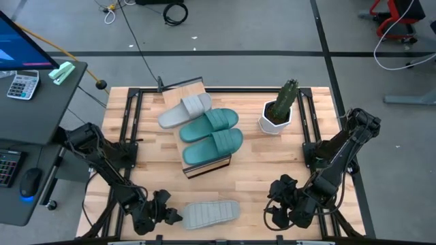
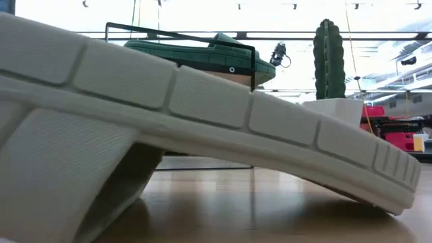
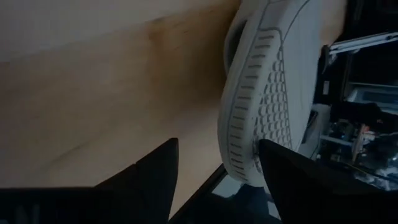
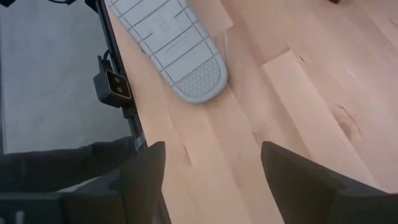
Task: Pick and place slides into the shelf
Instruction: Put the white slipper on the shelf
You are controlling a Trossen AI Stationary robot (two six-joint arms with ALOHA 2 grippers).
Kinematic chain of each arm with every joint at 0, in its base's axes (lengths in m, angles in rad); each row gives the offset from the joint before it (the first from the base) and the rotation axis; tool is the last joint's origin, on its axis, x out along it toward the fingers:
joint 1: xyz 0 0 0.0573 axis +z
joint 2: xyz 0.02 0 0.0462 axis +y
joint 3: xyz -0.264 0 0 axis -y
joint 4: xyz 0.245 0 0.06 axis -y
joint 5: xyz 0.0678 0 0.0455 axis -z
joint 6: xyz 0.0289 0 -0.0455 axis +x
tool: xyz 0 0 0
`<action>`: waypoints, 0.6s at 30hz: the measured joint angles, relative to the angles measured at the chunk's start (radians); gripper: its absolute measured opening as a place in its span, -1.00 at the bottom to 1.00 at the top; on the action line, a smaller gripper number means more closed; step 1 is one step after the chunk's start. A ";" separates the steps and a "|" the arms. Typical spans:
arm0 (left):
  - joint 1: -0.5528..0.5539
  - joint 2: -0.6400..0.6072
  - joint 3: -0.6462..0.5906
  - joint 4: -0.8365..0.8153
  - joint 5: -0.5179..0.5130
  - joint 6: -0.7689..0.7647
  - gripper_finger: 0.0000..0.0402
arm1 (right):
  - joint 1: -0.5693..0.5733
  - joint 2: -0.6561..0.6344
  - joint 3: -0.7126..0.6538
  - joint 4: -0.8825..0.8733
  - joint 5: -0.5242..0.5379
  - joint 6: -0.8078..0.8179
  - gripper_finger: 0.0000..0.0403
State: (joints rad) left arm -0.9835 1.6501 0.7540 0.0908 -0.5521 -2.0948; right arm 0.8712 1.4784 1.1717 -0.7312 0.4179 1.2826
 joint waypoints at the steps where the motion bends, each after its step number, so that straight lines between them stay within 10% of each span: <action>1: 0.000 0.000 0.000 0.008 -0.006 0.000 0.13 | 0.000 0.000 0.000 0.000 0.000 -0.001 0.35; 18: 0.021 0.001 0.000 0.101 -0.069 0.062 0.08 | -0.032 0.000 0.000 -0.001 0.030 -0.003 0.33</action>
State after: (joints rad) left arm -0.9623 1.6512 0.7540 0.1919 -0.6207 -2.0324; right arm 0.8396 1.4784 1.1717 -0.7318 0.4480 1.2800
